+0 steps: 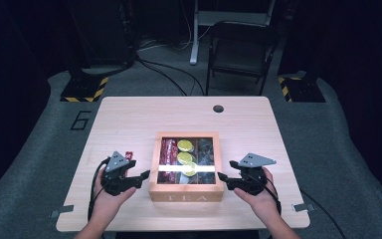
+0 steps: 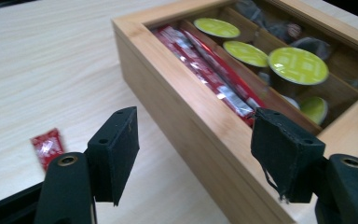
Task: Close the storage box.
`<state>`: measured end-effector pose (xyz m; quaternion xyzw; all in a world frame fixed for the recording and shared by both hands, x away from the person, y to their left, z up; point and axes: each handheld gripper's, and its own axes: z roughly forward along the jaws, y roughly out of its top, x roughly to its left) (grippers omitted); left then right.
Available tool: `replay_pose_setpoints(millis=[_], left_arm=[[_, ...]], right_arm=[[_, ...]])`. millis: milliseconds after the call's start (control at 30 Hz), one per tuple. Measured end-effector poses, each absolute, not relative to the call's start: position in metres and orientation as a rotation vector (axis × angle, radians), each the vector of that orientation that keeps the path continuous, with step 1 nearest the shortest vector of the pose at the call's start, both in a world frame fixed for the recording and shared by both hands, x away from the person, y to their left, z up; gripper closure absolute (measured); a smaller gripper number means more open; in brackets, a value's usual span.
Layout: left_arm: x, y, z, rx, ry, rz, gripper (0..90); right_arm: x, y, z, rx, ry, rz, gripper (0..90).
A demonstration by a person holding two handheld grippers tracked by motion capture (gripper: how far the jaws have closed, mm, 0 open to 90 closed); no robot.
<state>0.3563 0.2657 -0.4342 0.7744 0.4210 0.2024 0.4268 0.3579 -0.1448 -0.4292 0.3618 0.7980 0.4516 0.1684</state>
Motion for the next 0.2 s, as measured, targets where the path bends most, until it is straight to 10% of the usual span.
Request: replay_pose_setpoints(millis=[200], left_arm=[[0.370, 0.296, -0.440, 1.861, 1.164, 0.595, 32.4]], right_arm=[[0.354, -0.149, -0.434, 1.017, 2.282, 1.330, 33.6]])
